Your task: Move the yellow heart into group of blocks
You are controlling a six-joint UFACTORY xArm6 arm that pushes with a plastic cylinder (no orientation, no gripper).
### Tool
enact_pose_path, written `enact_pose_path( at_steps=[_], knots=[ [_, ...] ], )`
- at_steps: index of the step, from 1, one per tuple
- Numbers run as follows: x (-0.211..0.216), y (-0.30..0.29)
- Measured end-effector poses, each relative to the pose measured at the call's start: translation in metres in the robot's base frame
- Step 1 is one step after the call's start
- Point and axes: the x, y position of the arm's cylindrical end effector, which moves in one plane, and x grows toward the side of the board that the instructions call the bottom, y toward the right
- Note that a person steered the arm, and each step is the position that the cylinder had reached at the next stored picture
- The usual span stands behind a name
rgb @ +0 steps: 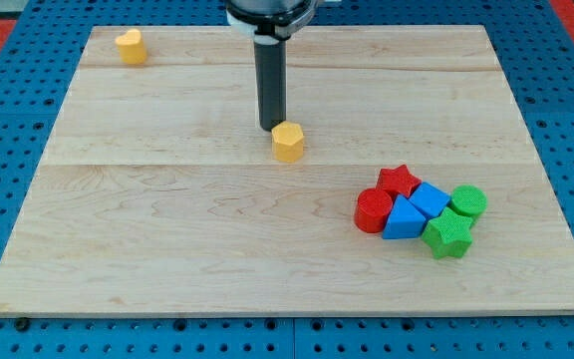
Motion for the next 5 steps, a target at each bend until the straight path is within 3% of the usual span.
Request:
enact_pose_path(
  at_steps=[3, 5],
  knots=[
    [0.078, 0.062],
    [0.036, -0.090]
  ],
)
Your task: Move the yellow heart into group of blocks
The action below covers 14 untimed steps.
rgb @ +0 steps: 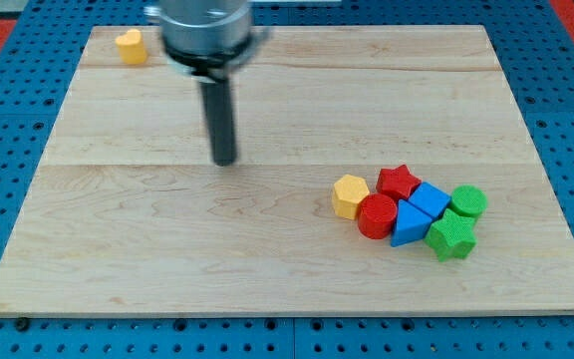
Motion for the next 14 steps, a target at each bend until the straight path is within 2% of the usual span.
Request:
enact_pose_path(
  at_steps=[1, 2, 3, 4, 5, 7, 8, 10, 11, 12, 13, 14],
  knots=[
    [-0.026, -0.098],
    [-0.110, -0.142],
    [-0.196, -0.156],
    [-0.195, -0.103],
    [-0.141, -0.062],
    [-0.101, 0.032],
    [-0.101, 0.071],
    [-0.026, 0.156],
    [-0.052, 0.150],
    [-0.055, 0.088],
    [-0.076, 0.087],
    [-0.084, 0.110]
  ],
)
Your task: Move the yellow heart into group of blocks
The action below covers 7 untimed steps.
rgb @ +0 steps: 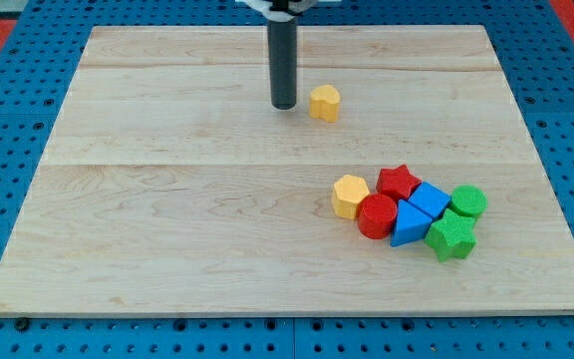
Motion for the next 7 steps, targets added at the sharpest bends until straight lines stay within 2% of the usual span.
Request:
enact_pose_path(
  at_steps=[1, 3, 4, 5, 6, 7],
  knots=[
    [0.000, 0.002],
    [-0.004, 0.058],
    [0.040, 0.066],
    [0.049, 0.069],
    [0.029, 0.042],
    [0.021, 0.087]
  ],
)
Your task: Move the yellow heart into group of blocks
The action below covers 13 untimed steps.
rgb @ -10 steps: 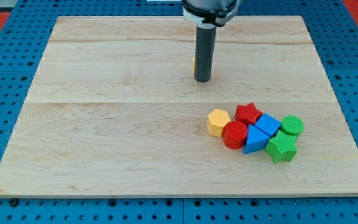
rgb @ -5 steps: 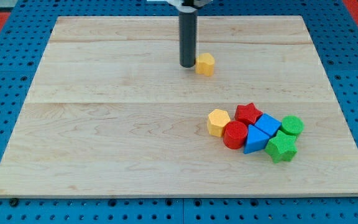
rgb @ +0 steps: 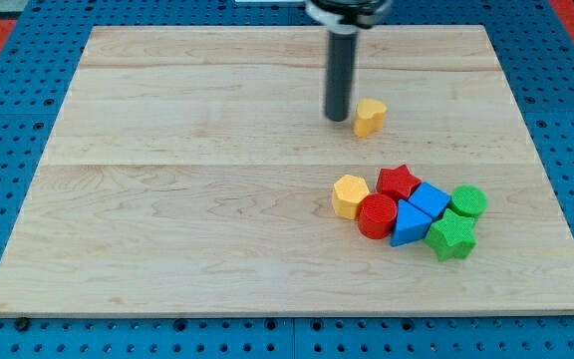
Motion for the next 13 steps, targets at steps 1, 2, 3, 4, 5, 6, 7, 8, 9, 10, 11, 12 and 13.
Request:
enact_pose_path(
  at_steps=[1, 2, 3, 4, 5, 6, 7, 8, 9, 10, 11, 12, 13],
  knots=[
    [-0.005, 0.038],
    [-0.004, 0.055],
    [0.023, 0.089],
    [0.079, 0.089],
    [0.110, 0.088],
    [0.104, 0.117],
    [0.090, 0.130],
    [0.072, 0.145],
    [0.090, 0.242],
    [0.112, 0.249],
    [0.123, 0.192],
    [0.120, 0.158],
    [0.120, 0.105]
  ],
)
